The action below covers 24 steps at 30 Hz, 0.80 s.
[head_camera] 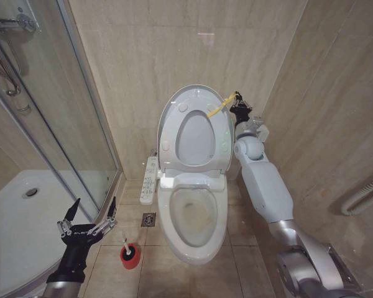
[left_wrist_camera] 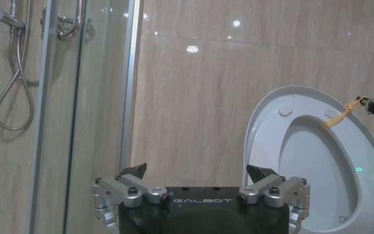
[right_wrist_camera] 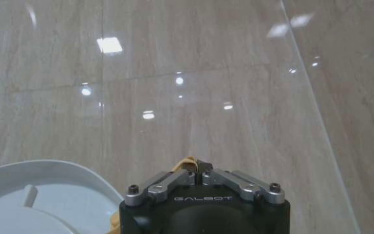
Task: Open the toilet lid, clean the toilet bowl with a toilet brush, close the toilet lid, and flush.
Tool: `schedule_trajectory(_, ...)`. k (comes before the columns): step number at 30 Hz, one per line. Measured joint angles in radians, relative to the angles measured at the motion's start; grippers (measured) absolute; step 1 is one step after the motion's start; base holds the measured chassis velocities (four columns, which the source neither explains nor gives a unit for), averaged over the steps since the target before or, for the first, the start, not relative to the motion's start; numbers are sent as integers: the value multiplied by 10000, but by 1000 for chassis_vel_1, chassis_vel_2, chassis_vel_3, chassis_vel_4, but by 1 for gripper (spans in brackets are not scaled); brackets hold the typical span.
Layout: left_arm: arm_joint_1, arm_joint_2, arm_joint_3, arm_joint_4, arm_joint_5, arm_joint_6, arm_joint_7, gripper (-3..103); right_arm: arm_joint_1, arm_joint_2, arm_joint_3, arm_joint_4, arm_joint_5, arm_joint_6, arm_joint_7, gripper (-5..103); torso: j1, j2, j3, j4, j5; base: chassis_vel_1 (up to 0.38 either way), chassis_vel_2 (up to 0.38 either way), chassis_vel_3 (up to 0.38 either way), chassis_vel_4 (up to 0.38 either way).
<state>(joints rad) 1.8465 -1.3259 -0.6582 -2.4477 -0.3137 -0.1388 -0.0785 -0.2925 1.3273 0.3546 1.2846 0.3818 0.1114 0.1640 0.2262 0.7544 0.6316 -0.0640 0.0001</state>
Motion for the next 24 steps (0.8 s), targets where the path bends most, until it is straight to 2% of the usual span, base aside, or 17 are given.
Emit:
schedule_trajectory(9,0,0,0,0,0,0,0,100,-205,-130,0,276,81,-63,40,2,0,0,-1,-1,0,0,0,0,0)
schedule_trajectory(21,0,0,0,0,0,0,0,100,-2063,-1180,195,2709,1216,-995,369,2,-1,1,-2,-5,2,0,0,0,0)
schedule_trajectory(22,1,0,0,0,0,0,0,100,-2222,-1282,242,2957,1331,-1076,422,21,-1,2,-3,-8,2,0,0,0,0)
schedule_trajectory(24,0,0,0,0,0,0,0,100,-2397,-1382,260,3214,1448,-1165,491,21,-2,2,-3,-7,-1,0,0,0,0)
